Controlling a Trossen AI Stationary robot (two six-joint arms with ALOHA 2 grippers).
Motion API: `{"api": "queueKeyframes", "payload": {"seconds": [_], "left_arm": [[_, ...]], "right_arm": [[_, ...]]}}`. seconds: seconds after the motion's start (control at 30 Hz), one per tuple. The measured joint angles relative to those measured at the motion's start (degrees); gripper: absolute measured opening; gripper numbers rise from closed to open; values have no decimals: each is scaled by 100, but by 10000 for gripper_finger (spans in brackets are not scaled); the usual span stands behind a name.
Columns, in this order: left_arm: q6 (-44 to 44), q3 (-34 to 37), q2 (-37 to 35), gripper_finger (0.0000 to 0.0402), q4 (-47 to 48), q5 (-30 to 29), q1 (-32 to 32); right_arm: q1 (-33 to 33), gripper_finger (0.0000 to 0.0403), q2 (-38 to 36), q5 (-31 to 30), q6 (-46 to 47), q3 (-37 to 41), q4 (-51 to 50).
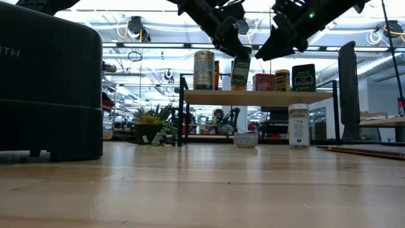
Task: Shelf spices
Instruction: Put the green seasoning bottle on the shelf
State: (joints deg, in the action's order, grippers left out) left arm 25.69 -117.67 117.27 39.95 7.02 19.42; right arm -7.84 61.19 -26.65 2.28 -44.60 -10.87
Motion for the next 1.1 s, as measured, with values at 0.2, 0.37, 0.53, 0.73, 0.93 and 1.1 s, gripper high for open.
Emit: {"api": "queueKeyframes", "payload": {"seconds": [0.2, 0.37, 0.53, 0.73, 0.93, 1.1], "left_arm": [[24, 0, 0, 205, 8, -4, 0], [25, 0, 0, 206, 33, -4, 0], [27, -4, 68, 206, 136, -49, 0], [29, -26, 122, 208, 136, -107, -7], [31, -17, 111, 208, 109, -138, -17], [29, -15, 109, 208, 126, -151, -22]], "right_arm": [[2, 242, -2, -2, 0, 0, 0], [2, 242, -4, -2, 15, 0, -1], [4, 242, -4, -2, 20, 0, -8], [7, 242, -4, -2, 24, 0, -20], [7, 242, -4, 0, 22, 0, -20], [7, 242, -4, 105, 48, 0, -15]]}}
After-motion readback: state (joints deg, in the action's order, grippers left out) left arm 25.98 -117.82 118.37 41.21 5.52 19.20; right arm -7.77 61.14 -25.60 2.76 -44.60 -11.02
